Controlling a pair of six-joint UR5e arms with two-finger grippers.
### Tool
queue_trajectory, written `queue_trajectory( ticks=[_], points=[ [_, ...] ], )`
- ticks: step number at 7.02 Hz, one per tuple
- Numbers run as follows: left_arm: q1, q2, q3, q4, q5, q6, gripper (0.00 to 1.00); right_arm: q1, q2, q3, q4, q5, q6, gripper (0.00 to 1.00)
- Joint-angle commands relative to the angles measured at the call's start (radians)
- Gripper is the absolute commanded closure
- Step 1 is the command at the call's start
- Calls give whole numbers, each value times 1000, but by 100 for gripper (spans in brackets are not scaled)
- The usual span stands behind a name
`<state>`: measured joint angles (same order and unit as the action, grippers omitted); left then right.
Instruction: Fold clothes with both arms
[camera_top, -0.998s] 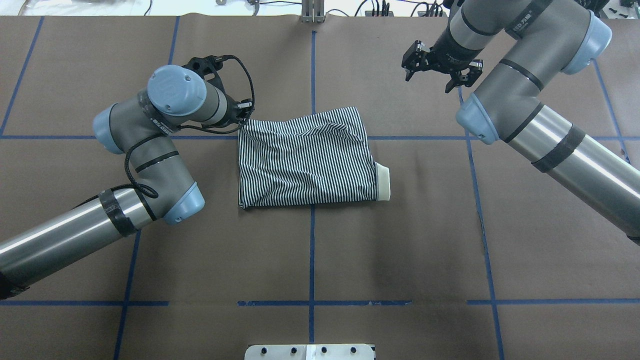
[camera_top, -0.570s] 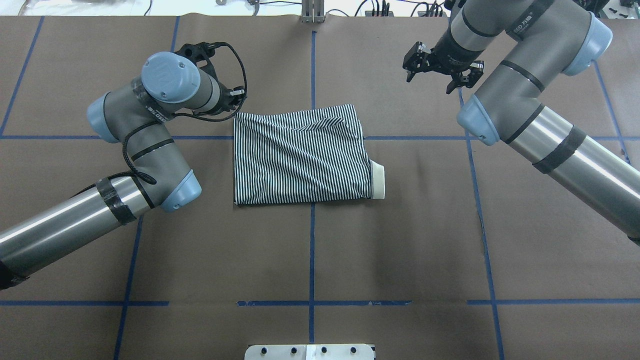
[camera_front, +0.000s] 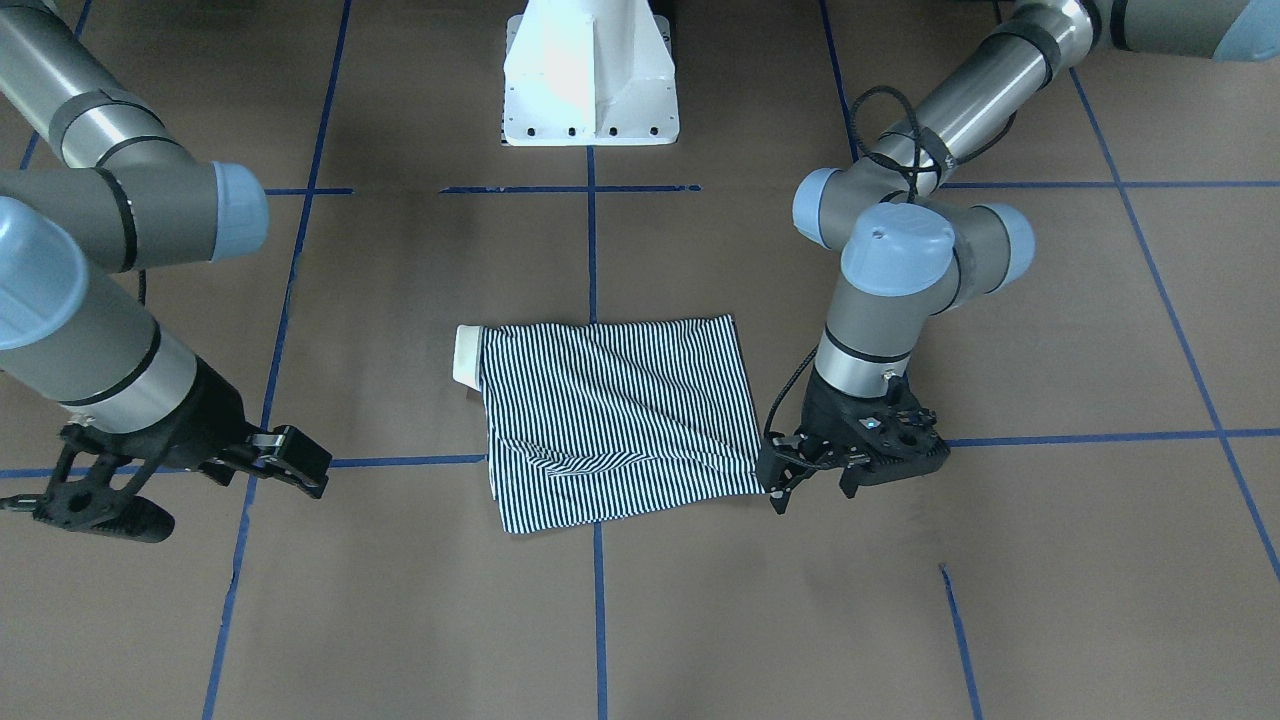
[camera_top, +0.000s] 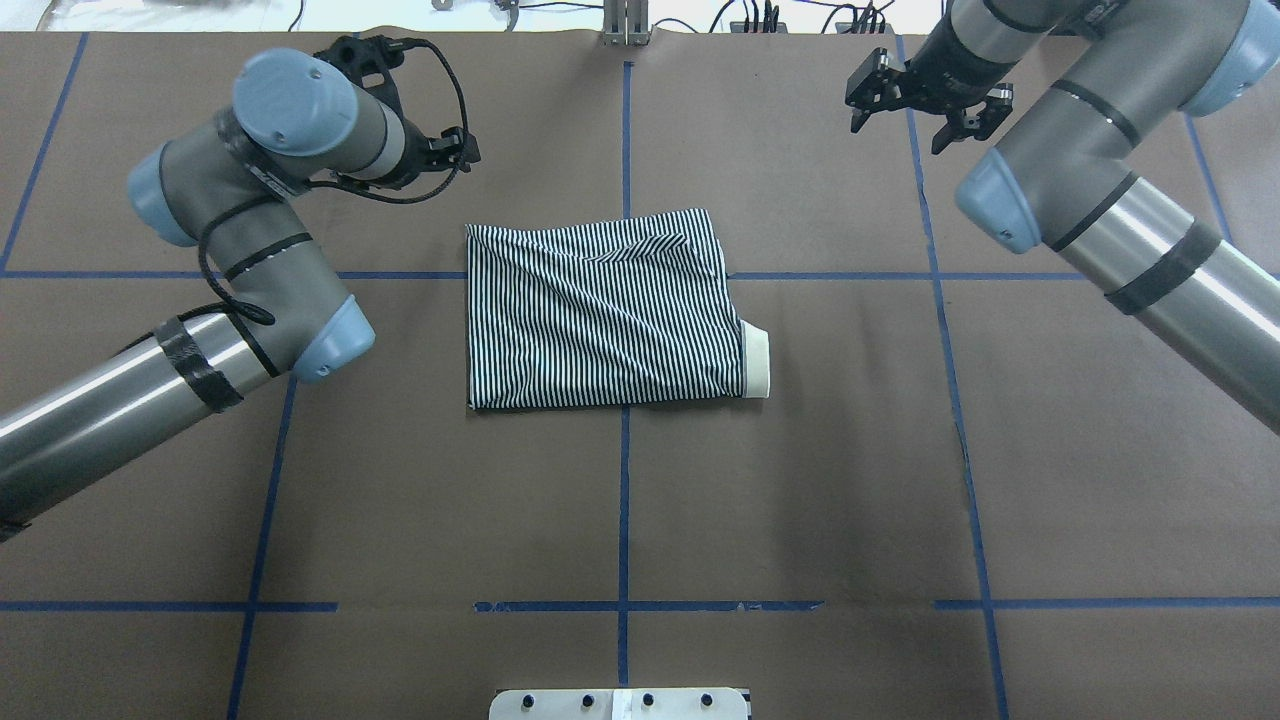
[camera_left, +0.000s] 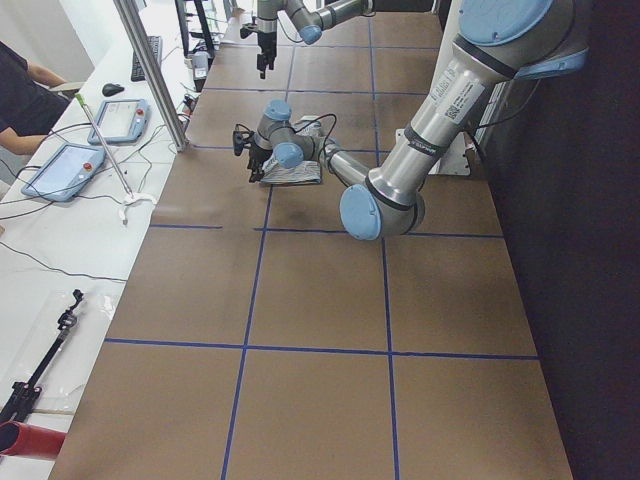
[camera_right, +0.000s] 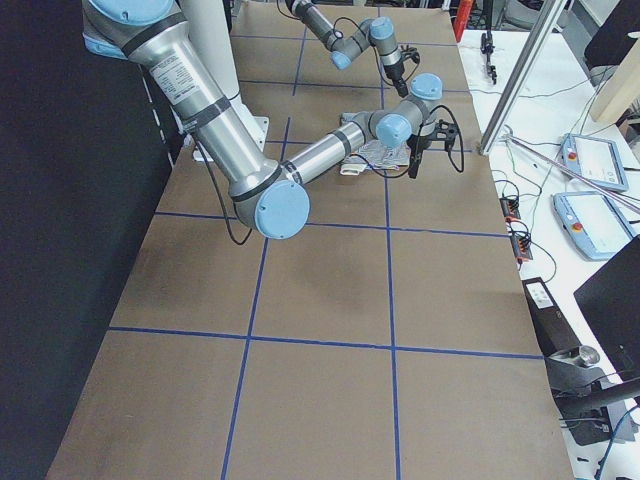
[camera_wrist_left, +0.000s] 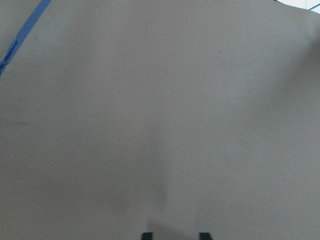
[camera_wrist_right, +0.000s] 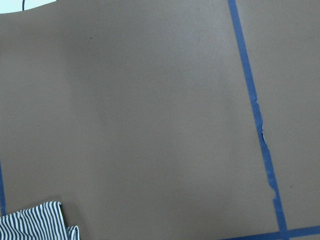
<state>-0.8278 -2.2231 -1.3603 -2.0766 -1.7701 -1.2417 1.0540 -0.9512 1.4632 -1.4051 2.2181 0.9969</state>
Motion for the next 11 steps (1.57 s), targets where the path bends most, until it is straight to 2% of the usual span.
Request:
queue_trajectory(
  ticks=[1,2,3,4,5,6,7,8,10,11],
  points=[
    [-135,118,-135,7,-139,191,0,136,-114,41,-8,83,-221,0],
    [-221,208,-193,13,-226,314,0,196,-180,64,-8,101,-367,0],
    [-284,306,-279,65,-261,461,0,258,-263,90,-15,112,-518,0],
    [-348,410,-360,128,-264,645,0,321,-353,121,-62,117,-699,0],
    [-425,531,-423,133,-276,800,0,390,-430,141,-137,117,-894,0],
    [-509,640,-459,133,-345,961,0,453,-511,147,-208,117,-1081,0],
    [-627,719,-451,138,-438,1199,0,524,-567,141,-239,120,-1224,0],
    [-690,767,-445,156,-484,1348,0,594,-595,147,-314,126,-1291,0],
    [-731,799,-457,197,-512,1363,0,627,-650,219,-341,117,-1313,0],
    [-728,772,-418,191,-491,1364,0,627,-641,241,-336,118,-1318,0]
  ],
)
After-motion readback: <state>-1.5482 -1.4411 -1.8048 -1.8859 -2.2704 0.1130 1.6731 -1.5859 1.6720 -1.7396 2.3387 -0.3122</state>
